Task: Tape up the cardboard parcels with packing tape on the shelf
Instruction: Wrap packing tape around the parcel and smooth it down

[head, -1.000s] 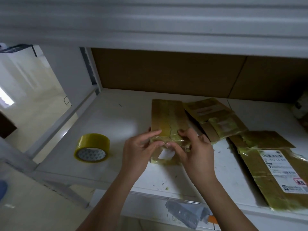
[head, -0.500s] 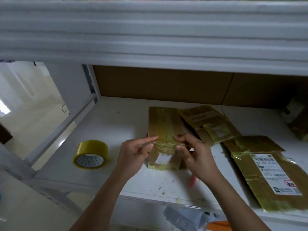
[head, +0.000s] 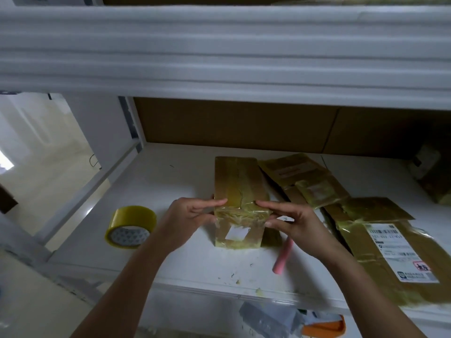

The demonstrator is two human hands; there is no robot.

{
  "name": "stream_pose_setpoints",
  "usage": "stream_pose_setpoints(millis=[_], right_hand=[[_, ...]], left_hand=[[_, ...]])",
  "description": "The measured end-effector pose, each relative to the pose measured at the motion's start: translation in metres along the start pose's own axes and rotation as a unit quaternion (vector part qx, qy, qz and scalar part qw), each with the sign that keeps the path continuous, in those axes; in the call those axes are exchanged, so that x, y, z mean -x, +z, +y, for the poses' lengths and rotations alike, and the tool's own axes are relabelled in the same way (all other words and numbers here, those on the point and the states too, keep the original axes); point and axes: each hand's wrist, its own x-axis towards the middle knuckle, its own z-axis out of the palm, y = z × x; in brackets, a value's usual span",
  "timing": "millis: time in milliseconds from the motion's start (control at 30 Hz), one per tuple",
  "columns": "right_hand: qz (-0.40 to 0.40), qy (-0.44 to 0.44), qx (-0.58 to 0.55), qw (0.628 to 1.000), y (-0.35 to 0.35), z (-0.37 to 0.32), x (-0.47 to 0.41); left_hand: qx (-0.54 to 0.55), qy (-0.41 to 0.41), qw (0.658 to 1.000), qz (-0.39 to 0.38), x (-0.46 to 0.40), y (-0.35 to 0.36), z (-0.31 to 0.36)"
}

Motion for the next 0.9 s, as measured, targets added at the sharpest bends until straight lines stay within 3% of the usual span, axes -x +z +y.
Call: stream_pose_setpoints(millis=[133, 267, 433, 567, 767, 900], right_hand=[[0.067, 0.01, -0.044, 0.997, 0.015, 0.003, 0.006], [0.112, -0.005, 0.01, 0.994, 0.026, 0.01, 0.005], [0.09, -0.008, -0.005, 0.996, 0.022, 0.011, 0.006], [0.172, -0.055, 0.056, 0.982, 0.037, 0.021, -0.001], [0.199, -0.107, 0.115, 0.967, 0.045, 0.017, -0.008], [0.22, -0.092, 0.169, 0.956, 0.053, 0.017, -0.009]], left_hand=[[0.026, 0.039, 0.995, 0.084, 0.001, 0.016, -0.003], [0.044, 0.028, 0.988, 0.148, 0.009, 0.034, -0.003], [0.081, 0.014, 0.987, 0.136, 0.013, 0.033, 0.003], [0.056, 0.016, 0.981, 0.188, 0.013, 0.045, 0.005], [0.06, 0.039, 0.98, 0.187, 0.011, 0.038, 0.007], [0.047, 0.04, 0.977, 0.204, 0.01, 0.044, 0.008]])
